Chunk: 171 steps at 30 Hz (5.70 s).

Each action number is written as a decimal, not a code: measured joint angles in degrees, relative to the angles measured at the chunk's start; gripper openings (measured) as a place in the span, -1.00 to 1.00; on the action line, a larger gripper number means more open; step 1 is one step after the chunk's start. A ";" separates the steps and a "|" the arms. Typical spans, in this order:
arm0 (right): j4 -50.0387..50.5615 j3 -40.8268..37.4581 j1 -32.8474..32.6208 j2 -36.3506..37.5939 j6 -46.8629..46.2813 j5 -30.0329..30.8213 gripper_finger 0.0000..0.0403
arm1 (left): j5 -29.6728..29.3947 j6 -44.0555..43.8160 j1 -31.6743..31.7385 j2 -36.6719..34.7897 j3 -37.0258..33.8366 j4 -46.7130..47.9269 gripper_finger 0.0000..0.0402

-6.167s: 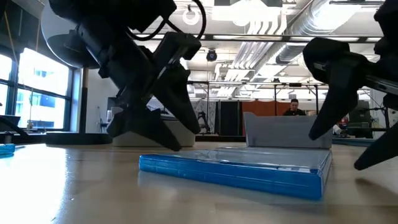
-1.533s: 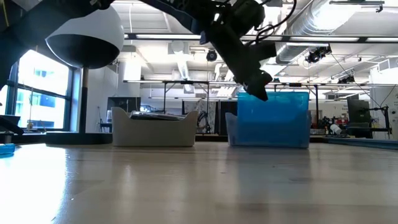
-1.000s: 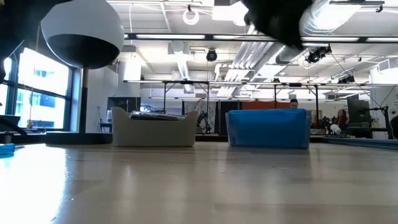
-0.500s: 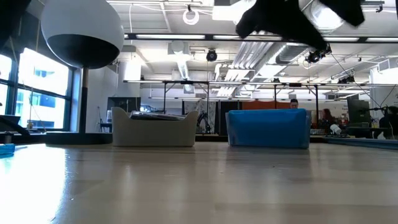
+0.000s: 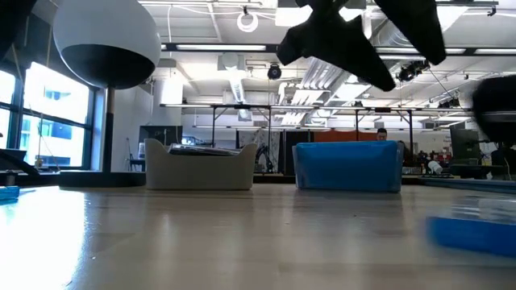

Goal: Pick & place jewel cases by type
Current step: Put the right blue CD case into the black bin

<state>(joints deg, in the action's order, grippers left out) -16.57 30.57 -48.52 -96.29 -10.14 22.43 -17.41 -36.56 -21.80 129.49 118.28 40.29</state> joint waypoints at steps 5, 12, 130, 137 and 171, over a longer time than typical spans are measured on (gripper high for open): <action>-1.02 2.28 9.49 1.30 7.33 -5.80 0.00 | -0.13 -4.21 0.43 0.00 0.02 5.65 0.02; 16.93 9.91 4.57 2.86 13.04 0.50 0.00 | 3.98 -9.35 2.78 -0.09 -4.16 7.95 0.02; 63.38 14.60 -20.22 -2.85 -32.72 24.99 0.00 | 46.47 -4.14 12.59 4.98 -10.83 -34.11 -0.97; 65.70 12.65 -20.06 -2.83 -39.49 22.22 0.00 | 30.66 21.68 15.83 4.26 8.28 -4.80 -0.97; 64.93 12.04 -17.78 -2.78 -40.41 27.56 0.00 | -13.79 58.75 26.50 10.67 14.97 -0.08 -0.26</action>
<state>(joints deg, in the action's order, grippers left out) 48.36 42.61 -66.30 -99.07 -50.54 49.99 -31.21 22.19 4.69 140.16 133.25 40.21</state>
